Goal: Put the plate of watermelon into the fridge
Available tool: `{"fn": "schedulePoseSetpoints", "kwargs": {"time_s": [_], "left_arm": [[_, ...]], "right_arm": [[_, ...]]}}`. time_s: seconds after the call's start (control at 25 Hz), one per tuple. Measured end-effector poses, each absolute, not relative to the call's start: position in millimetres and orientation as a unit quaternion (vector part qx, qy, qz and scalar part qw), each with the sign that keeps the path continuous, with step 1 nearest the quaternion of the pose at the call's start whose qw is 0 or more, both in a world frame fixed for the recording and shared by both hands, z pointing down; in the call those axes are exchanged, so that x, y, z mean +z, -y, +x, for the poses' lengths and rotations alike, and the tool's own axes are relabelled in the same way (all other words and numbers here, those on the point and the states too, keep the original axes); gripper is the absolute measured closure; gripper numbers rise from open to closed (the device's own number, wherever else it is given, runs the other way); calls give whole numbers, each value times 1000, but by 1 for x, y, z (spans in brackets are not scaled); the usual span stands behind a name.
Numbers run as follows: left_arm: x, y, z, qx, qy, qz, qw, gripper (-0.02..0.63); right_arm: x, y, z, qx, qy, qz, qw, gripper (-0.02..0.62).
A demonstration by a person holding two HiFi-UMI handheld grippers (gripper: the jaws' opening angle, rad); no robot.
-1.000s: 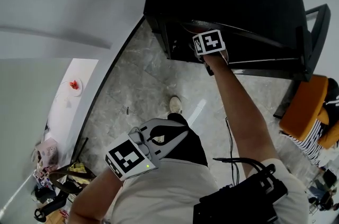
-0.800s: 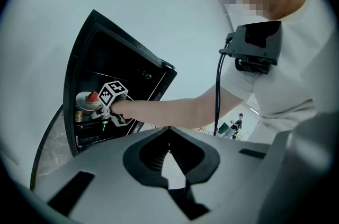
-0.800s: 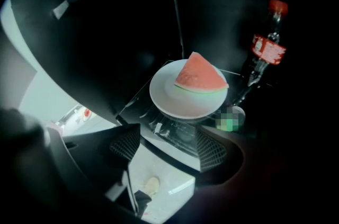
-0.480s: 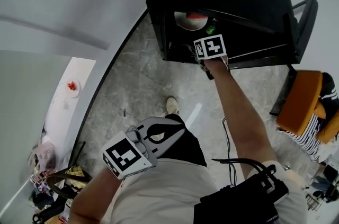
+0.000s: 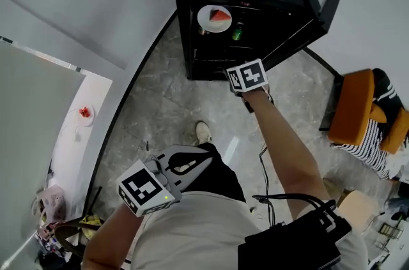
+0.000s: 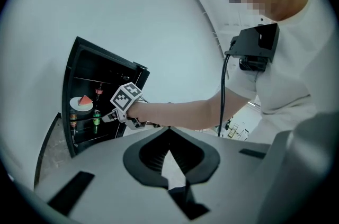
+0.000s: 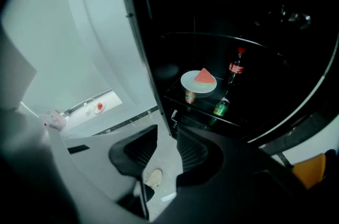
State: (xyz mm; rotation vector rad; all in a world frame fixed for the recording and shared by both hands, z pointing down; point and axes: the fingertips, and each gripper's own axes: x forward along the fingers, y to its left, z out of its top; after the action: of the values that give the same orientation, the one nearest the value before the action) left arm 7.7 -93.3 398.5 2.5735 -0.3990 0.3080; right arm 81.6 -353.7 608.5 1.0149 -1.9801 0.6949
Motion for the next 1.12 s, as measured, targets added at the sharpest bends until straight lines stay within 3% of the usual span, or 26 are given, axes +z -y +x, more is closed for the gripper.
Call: {"fn": "schedulePoseSetpoints", "kwargs": {"time_s": [0.12,0.36,1.12], "left_arm": [[393,62,-7,113,152,948,256,595],[382,5,-42,113,159,950,244,595],[368,-104,-115,109,205,948,219,595]], "right_arm": [[591,307,75,266,786,400,389,523],[559,205,51,267,800,393,365,562],[454,-58,-21,228,861,337,305,575]]}}
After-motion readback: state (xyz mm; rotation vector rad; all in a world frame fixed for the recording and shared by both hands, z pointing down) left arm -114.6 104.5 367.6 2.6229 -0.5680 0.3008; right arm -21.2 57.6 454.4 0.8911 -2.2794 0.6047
